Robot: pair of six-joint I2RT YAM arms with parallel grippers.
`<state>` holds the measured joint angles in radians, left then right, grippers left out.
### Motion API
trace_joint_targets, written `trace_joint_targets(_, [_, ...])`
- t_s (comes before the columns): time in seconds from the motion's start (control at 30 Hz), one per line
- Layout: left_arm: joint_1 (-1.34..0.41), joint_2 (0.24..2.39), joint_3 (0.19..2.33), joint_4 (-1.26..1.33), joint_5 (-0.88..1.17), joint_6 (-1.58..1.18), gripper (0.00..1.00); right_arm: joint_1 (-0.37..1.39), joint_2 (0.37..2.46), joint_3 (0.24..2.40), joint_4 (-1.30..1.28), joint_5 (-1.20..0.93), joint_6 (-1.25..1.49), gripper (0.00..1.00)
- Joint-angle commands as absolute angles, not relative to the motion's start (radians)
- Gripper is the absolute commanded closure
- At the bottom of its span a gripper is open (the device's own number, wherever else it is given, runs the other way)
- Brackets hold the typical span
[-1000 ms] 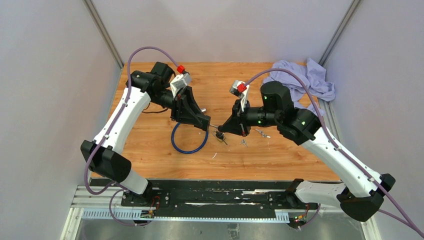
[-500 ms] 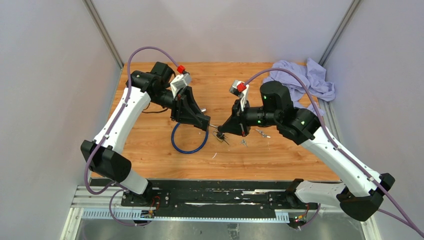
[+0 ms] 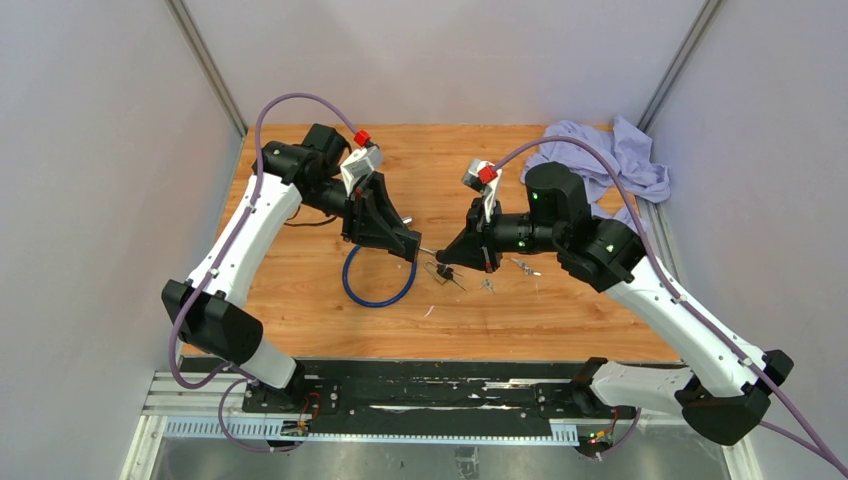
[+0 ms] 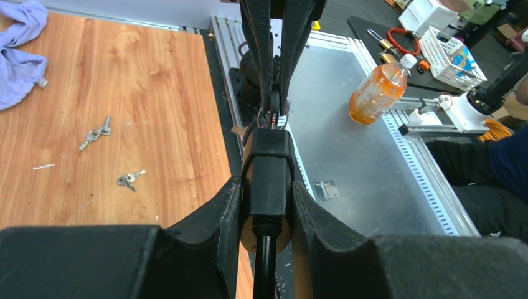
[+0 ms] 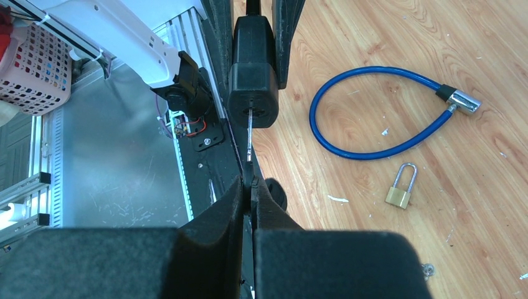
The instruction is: Unlock with the key
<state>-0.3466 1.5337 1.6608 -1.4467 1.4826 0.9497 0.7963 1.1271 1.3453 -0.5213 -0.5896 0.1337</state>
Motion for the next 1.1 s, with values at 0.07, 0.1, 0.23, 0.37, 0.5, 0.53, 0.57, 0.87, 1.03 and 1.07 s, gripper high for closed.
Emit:
trace_joint_targets(0.07, [-0.350, 1.525, 1.692, -1.452, 1.564, 0.940, 0.99, 0.822, 1.124, 1.345, -0.478, -0.589, 0.120, 0.99])
trace_joint_targets(0.1, [-0.350, 1.525, 1.691, -1.451, 1.563, 0.938, 1.00, 0.822, 1.124, 1.343, -0.480, -0.583, 0.118, 0.99])
trace_joint_targets(0.23, [-0.350, 1.526, 1.690, -1.451, 1.565, 0.934, 1.00, 0.820, 1.131, 1.333, -0.482, -0.550, 0.108, 0.99])
trace_joint_targets(0.37, [-0.350, 1.526, 1.692, -1.451, 1.563, 0.930, 1.00, 0.820, 1.142, 1.337, -0.481, -0.541, 0.107, 0.99])
trace_joint_targets(0.5, [-0.349, 1.525, 1.693, -1.450, 1.565, 0.927, 1.00, 0.820, 1.149, 1.340, -0.477, -0.547, 0.110, 0.99])
trace_joint_targets(0.53, [-0.349, 1.524, 1.693, -1.451, 1.564, 0.926, 1.00, 0.821, 1.151, 1.339, -0.479, -0.550, 0.112, 0.99])
trace_joint_targets(0.57, [-0.350, 1.523, 1.695, -1.450, 1.564, 0.925, 1.00, 0.820, 1.152, 1.337, -0.479, -0.555, 0.112, 0.99])
trace_joint_targets(0.87, [-0.350, 1.531, 1.700, -1.450, 1.564, 0.922, 1.00, 0.820, 1.142, 1.325, -0.500, -0.564, 0.100, 0.99])
trace_joint_targets(1.03, [-0.350, 1.532, 1.701, -1.450, 1.564, 0.922, 1.00, 0.821, 1.126, 1.314, -0.515, -0.561, 0.094, 0.99])
trace_joint_targets(1.07, [-0.350, 1.533, 1.701, -1.450, 1.564, 0.923, 1.00, 0.820, 1.126, 1.314, -0.516, -0.561, 0.096, 0.99])
